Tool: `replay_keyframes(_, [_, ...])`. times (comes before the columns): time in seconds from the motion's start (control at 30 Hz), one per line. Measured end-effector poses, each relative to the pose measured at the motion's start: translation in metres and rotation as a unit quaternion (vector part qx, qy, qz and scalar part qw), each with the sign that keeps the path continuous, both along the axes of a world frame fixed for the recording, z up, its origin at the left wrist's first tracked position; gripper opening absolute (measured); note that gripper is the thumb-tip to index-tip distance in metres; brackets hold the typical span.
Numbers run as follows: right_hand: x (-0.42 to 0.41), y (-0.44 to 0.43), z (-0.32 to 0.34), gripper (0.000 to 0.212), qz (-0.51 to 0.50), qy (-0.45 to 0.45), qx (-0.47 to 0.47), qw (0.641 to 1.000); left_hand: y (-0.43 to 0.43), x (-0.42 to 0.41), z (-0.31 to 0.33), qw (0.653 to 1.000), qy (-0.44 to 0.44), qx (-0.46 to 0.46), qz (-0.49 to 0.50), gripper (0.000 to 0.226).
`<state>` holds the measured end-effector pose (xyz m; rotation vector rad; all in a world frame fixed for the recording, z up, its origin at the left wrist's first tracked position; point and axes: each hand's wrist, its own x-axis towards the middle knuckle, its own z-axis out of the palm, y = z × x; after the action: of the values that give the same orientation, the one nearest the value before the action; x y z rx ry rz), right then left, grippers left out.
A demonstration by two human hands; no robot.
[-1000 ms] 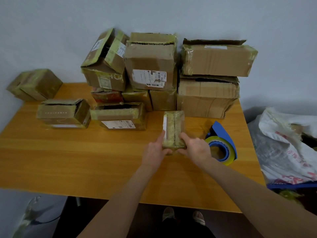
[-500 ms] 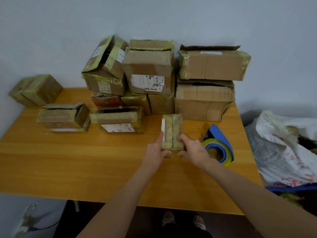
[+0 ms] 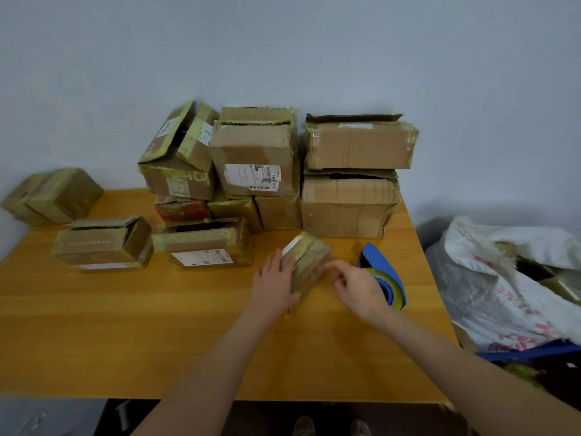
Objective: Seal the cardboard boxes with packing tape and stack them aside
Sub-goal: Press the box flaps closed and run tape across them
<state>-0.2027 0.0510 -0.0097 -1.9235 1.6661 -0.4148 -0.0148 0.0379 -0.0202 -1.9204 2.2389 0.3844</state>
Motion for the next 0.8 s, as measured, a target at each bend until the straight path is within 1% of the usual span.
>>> replay_keyframes(0.1, [-0.023,-0.005,0.001,0.033,-0.039,0.04,0.002,0.998,-0.01,0.018,0.01,0.994,-0.046,-0.008,-0.101,0.074])
replay_keyframes(0.13, [-0.027,-0.006,0.0,0.036,-0.044,0.057,0.014,0.997,-0.011,0.021,0.011,0.993,-0.048,-0.019,-0.11,0.073])
replay_keyframes(0.17, [-0.028,-0.006,-0.001,0.038,-0.049,0.071,0.021,0.996,-0.011,0.023,0.012,0.994,-0.04,-0.038,-0.094,0.072])
replay_keyframes(0.23, [-0.03,-0.005,-0.003,0.041,-0.074,0.091,0.024,0.993,-0.004,0.019,0.009,0.996,0.01,-0.091,0.009,0.064])
replay_keyframes(0.27, [-0.032,-0.005,-0.003,0.043,-0.095,0.101,0.021,0.99,0.002,0.013,0.008,0.991,0.037,-0.114,0.064,0.058])
replay_keyframes(0.3, [-0.034,-0.006,-0.003,0.046,-0.118,0.114,0.02,0.986,0.007,0.005,0.008,0.985,0.053,-0.132,0.094,0.052])
replay_keyframes(0.33, [-0.039,-0.006,-0.003,0.051,-0.143,0.125,0.025,0.981,0.012,-0.004,0.009,0.984,0.055,-0.141,0.094,0.051])
replay_keyframes(0.37, [-0.044,-0.007,-0.003,0.056,-0.168,0.136,0.039,0.976,0.017,-0.014,0.008,0.986,0.05,-0.138,0.075,0.054])
replay_keyframes(0.43, [-0.055,-0.01,-0.005,0.066,-0.205,0.133,0.1,0.965,0.021,-0.032,0.004,0.994,0.03,-0.101,0.041,0.066])
replay_keyframes(0.5, [-0.068,-0.013,-0.014,0.071,-0.22,0.106,0.173,0.954,0.017,-0.042,0.0,0.997,0.006,-0.059,0.056,0.074])
replay_keyframes(0.57, [-0.079,-0.014,-0.024,0.065,-0.226,0.049,0.225,0.946,0.012,-0.047,-0.002,0.996,-0.011,-0.042,0.073,0.071])
replay_keyframes(0.63, [-0.085,-0.015,-0.033,0.053,-0.23,0.007,0.246,0.942,0.01,-0.046,-0.003,0.996,-0.009,-0.064,0.067,0.056])
replay_keyframes(0.7, [-0.089,-0.017,-0.041,0.042,-0.234,-0.01,0.248,0.94,0.008,-0.035,-0.006,0.995,0.027,-0.089,0.034,0.046])
replay_keyframes(0.8, [-0.091,-0.02,-0.043,0.032,-0.236,-0.01,0.253,0.938,0.009,-0.006,-0.01,0.988,0.096,-0.117,-0.021,0.041])
